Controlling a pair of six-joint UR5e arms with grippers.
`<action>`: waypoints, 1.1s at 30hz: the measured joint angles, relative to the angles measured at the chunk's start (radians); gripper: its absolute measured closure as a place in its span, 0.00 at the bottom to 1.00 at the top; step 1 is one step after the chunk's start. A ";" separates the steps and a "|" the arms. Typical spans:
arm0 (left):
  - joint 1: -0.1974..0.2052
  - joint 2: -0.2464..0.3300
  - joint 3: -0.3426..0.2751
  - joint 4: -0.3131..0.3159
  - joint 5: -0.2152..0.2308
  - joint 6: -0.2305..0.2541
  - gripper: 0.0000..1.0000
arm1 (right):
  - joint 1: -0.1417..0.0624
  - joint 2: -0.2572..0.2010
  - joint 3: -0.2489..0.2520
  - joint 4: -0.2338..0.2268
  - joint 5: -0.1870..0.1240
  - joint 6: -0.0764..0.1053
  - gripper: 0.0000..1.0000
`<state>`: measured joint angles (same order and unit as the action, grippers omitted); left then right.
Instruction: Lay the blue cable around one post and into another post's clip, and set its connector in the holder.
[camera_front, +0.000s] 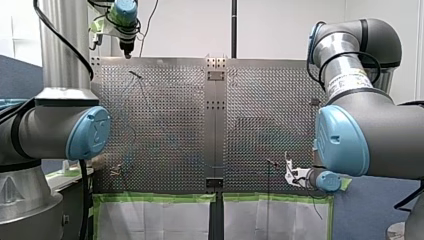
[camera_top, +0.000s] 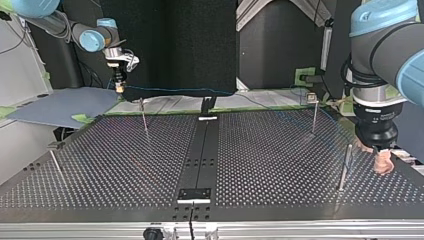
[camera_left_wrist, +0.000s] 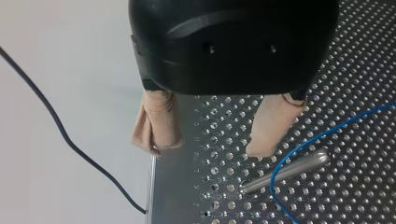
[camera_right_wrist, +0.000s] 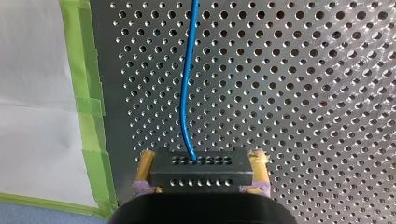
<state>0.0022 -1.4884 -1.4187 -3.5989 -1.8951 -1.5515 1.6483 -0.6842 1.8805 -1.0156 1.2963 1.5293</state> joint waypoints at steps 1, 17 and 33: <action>0.000 0.000 0.000 0.000 -0.001 0.007 0.00 | 0.000 0.000 0.000 0.000 0.000 0.000 0.72; -0.008 0.000 0.000 0.000 -0.002 0.088 0.00 | 0.000 -0.001 0.000 0.002 0.000 -0.001 0.72; -0.012 0.000 0.000 0.000 -0.003 0.088 0.00 | 0.000 -0.001 0.000 0.005 0.000 -0.004 0.72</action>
<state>-0.0095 -1.4884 -1.4186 -3.5989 -1.8980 -1.4633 1.6483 -0.6851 1.8806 -1.0110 1.2964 1.5251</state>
